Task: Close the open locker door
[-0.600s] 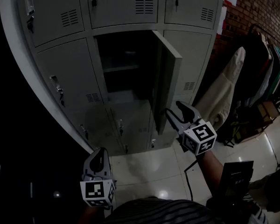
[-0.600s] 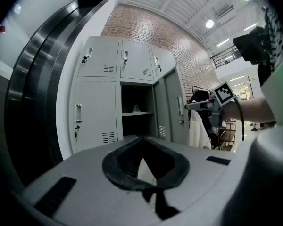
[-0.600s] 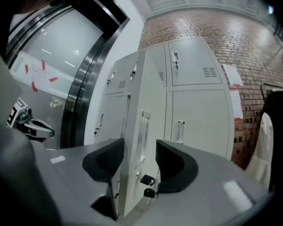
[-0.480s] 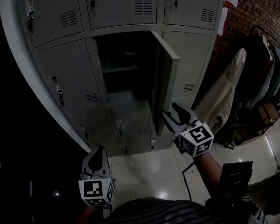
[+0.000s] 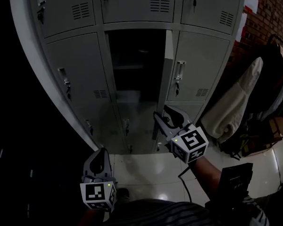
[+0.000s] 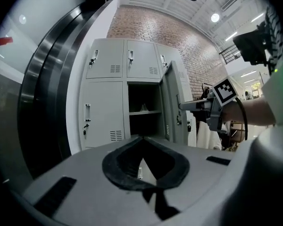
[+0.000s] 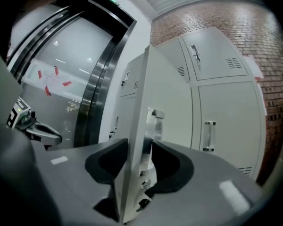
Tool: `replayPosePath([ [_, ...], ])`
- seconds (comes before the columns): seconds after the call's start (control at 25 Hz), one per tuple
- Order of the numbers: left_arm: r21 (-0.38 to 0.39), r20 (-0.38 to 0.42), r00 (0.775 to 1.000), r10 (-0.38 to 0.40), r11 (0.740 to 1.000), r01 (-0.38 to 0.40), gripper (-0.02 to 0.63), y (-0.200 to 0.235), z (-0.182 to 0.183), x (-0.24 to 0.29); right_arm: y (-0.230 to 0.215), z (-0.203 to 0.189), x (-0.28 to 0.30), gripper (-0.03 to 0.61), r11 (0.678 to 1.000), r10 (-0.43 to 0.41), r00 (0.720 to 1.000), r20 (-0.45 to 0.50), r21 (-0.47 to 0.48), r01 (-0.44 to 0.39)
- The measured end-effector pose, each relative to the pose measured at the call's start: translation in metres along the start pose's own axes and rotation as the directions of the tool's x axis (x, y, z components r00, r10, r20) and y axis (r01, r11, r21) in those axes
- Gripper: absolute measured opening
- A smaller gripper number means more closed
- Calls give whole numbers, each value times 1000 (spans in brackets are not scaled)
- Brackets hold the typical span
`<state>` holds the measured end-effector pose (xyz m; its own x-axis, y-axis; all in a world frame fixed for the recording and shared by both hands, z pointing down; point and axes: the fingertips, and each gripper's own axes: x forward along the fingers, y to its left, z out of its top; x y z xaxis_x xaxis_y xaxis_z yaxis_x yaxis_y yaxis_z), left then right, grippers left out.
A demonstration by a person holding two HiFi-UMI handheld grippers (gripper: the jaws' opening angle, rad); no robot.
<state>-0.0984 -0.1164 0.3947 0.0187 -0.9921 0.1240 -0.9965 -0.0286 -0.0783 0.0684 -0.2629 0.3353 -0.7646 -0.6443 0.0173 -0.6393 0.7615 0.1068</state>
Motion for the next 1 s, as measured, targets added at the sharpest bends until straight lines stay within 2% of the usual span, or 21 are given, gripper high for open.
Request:
replayPosePath([
  [0.2,-8,27,1000,17,1000,-17,3,25,0,15,24,1,42,162,999,46,999,11,-9,-45],
  [0.36,-18,23,1000,18,1000,-17,3,57,-5,39,38,2,80,166,999,34,999,16,10,-35],
  [0.6,-17,37,999,-38,999,38,3,108,1,84,46,4,147,144,998,-37,999,-20,49,38],
  [0.88,-37,31,993,-110,993,111,3,161,4,128,33,1,220,152,989,-138,988,-72,35,141],
  [1.0,-31,52,989,-140,989,142,3,178,9,144,22,1,245,147,982,-183,980,-77,23,185],
])
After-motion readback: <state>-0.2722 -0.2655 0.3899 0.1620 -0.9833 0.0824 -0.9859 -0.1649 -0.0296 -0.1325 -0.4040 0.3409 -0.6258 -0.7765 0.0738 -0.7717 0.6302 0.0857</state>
